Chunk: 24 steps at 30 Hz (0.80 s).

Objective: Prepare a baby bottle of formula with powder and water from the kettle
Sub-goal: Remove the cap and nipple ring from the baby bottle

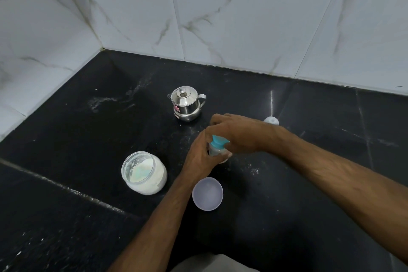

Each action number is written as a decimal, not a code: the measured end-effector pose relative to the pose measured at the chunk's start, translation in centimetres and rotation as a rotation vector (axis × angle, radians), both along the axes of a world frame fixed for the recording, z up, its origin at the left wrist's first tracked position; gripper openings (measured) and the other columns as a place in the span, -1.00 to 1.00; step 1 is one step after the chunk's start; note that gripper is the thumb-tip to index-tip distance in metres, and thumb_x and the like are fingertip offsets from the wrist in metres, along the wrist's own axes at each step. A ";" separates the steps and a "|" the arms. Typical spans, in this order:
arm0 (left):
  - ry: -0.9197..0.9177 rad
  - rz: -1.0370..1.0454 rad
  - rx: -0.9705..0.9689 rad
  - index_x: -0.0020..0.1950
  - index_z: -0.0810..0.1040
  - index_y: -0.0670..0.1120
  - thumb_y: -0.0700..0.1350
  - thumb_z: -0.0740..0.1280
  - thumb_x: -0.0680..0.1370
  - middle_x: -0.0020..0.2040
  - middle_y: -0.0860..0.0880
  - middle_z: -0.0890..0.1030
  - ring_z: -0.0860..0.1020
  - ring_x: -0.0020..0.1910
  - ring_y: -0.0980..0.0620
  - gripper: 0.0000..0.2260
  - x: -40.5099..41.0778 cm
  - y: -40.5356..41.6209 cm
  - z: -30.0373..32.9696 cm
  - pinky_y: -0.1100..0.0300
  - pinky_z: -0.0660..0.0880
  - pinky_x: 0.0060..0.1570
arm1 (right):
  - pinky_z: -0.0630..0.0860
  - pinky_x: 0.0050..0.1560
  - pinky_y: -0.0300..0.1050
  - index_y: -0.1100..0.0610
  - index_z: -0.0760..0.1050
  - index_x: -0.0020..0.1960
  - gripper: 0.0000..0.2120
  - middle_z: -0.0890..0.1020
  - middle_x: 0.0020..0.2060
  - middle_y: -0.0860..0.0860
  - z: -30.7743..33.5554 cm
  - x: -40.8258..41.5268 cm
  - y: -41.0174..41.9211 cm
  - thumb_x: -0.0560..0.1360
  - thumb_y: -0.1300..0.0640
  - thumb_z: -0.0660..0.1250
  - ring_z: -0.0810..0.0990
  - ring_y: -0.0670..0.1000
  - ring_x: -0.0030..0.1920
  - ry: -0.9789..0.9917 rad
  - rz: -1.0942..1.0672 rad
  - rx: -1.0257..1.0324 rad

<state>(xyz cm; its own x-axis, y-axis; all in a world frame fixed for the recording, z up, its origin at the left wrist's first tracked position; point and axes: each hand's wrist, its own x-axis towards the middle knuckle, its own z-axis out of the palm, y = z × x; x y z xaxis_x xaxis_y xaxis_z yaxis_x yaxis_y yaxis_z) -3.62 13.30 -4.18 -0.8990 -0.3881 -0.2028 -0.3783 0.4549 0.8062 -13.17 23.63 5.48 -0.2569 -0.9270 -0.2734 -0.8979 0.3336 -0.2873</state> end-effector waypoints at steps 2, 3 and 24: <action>0.000 0.005 0.013 0.42 0.31 -0.07 -0.04 0.52 0.40 0.33 -0.09 0.45 0.43 0.34 -0.10 -0.34 -0.3 0.0 -0.1 -0.04 0.40 0.32 | 0.54 0.12 -0.01 -0.02 0.44 0.25 -0.57 0.41 0.21 -0.05 -0.3 -0.5 0.7 0.44 0.19 0.44 0.48 -0.03 0.11 -0.046 -0.010 -0.077; 0.047 -0.003 0.035 0.39 0.35 -0.06 -0.04 0.53 0.39 0.29 -0.09 0.48 0.46 0.30 -0.09 -0.37 -0.2 -0.1 -0.2 -0.04 0.42 0.30 | 0.55 0.09 -0.03 -0.03 0.45 0.23 -0.58 0.42 0.19 -0.07 -0.4 -0.8 1.3 0.42 0.19 0.44 0.49 -0.03 0.09 -0.085 -0.041 -0.127; 0.217 -0.043 0.046 0.19 0.42 0.10 0.02 0.56 0.33 0.12 0.14 0.55 0.54 0.12 0.13 -0.49 1.0 -0.8 -1.2 0.09 0.53 0.15 | 0.42 0.35 -0.01 -0.04 0.24 0.43 -0.29 0.53 0.10 -0.09 -11.6 -0.3 14.3 0.40 0.26 0.48 0.51 -0.09 0.22 -0.452 -0.655 -0.505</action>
<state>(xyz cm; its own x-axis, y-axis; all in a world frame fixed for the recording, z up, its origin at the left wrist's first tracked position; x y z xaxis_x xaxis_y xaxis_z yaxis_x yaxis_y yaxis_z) -2.60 12.52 -5.43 -0.9391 -0.3431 -0.0191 -0.1745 0.4282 0.8867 -13.49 37.94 -6.09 -0.7369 -0.6712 -0.0803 -0.3434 0.4740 -0.8108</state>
